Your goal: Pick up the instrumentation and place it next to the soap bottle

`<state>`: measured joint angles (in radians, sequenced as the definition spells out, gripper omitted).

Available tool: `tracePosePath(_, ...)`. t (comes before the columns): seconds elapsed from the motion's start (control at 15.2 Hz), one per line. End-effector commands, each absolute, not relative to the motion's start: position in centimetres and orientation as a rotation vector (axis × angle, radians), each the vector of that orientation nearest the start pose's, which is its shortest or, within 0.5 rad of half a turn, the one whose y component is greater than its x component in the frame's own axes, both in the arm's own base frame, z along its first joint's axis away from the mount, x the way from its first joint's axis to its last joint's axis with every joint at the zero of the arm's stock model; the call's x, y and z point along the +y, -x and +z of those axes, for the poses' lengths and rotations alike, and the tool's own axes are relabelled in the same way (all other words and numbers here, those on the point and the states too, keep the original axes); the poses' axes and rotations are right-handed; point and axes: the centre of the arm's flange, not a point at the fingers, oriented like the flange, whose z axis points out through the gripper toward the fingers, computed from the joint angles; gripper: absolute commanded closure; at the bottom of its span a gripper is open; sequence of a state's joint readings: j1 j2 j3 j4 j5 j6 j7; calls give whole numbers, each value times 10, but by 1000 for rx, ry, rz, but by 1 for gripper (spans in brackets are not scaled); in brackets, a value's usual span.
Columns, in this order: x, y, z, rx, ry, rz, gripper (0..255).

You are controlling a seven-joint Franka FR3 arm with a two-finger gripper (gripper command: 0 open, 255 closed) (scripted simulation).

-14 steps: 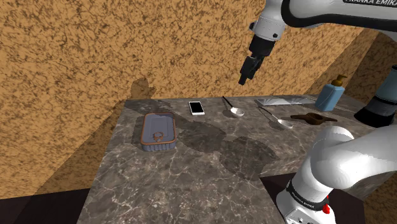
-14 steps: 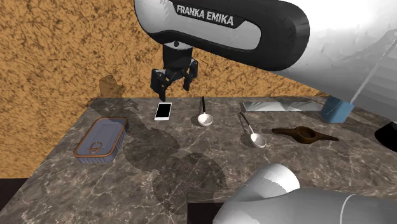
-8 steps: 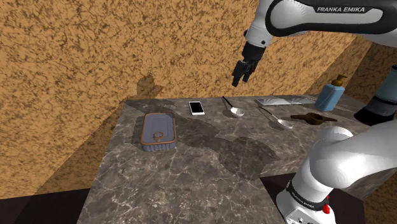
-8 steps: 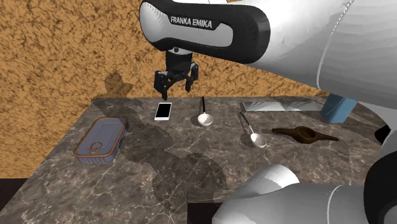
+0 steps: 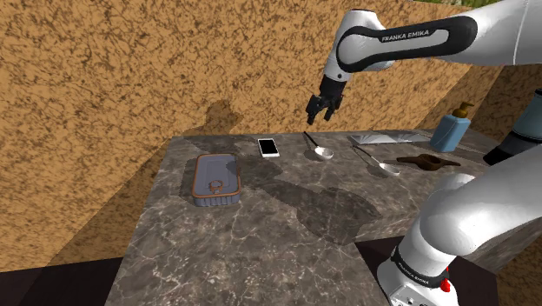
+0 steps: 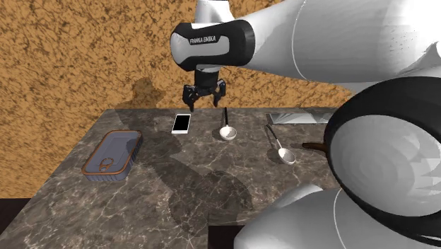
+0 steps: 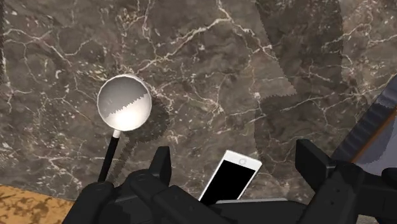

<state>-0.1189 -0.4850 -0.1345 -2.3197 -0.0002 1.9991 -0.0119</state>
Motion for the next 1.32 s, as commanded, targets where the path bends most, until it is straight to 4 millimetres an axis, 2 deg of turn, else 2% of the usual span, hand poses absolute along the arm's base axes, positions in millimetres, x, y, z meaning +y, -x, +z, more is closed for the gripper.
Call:
tracePosePath(0.0, -130, -422, 522, 430, 3059, -256, 0)
tracePosePath(0.66, -222, -470, 443, 786, 2984, -234, 0)
tracePosePath(1.19, -301, -491, 377, 1063, 2895, -213, 0)
tracePosePath(1.25, -306, -492, 373, 1081, 2889, -212, 0)
